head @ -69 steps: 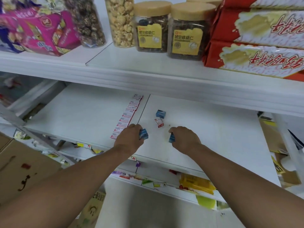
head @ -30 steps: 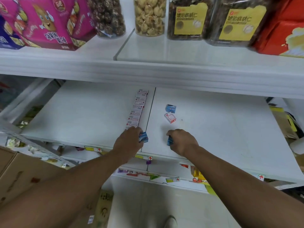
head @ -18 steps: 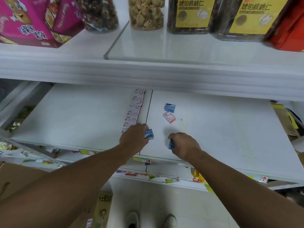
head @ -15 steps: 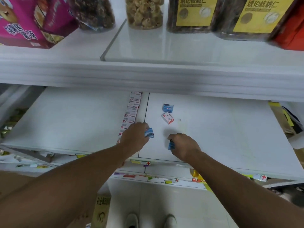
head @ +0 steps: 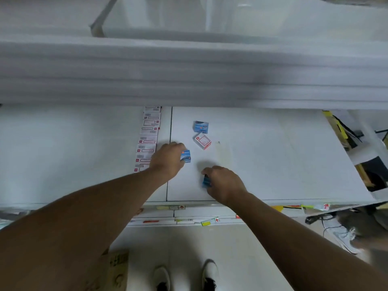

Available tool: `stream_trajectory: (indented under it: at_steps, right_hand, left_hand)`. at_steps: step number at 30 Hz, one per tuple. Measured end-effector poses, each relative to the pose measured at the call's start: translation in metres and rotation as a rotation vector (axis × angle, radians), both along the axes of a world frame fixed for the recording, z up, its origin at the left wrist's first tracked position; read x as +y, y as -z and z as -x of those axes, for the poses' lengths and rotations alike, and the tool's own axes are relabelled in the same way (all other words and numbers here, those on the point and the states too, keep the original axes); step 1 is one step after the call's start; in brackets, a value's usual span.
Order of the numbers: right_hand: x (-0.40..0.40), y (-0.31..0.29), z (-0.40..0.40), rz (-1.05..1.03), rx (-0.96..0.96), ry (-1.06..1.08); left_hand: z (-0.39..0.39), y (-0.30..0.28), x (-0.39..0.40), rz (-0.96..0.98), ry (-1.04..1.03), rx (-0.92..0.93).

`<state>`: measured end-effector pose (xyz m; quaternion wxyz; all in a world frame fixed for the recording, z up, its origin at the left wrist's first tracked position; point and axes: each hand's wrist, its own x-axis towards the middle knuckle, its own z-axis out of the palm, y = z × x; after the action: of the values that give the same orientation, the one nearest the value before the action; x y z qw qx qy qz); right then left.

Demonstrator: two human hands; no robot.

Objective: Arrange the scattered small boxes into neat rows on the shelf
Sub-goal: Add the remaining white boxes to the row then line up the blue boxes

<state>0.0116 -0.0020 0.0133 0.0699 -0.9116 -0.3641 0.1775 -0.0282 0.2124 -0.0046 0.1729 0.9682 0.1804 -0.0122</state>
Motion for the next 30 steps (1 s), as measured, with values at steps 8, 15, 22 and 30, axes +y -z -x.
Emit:
stream_trajectory:
  at_steps: [8, 15, 22, 30]
  right_hand:
    - [0.017, -0.002, 0.003, -0.014, 0.0, -0.007]
    - [0.059, -0.007, 0.009, 0.001, -0.021, -0.072]
    - [0.082, 0.005, 0.018, 0.027, -0.059, -0.135]
    - [0.066, 0.009, 0.025, -0.098, -0.052, -0.038]
  left_hand:
    - [0.015, -0.005, 0.005, 0.086, -0.001, -0.058]
    - [0.069, -0.003, 0.005, 0.098, -0.058, -0.141]
    - [0.1, 0.004, 0.01, 0.101, -0.088, -0.19]
    - [0.119, 0.009, -0.001, 0.155, -0.134, -0.251]
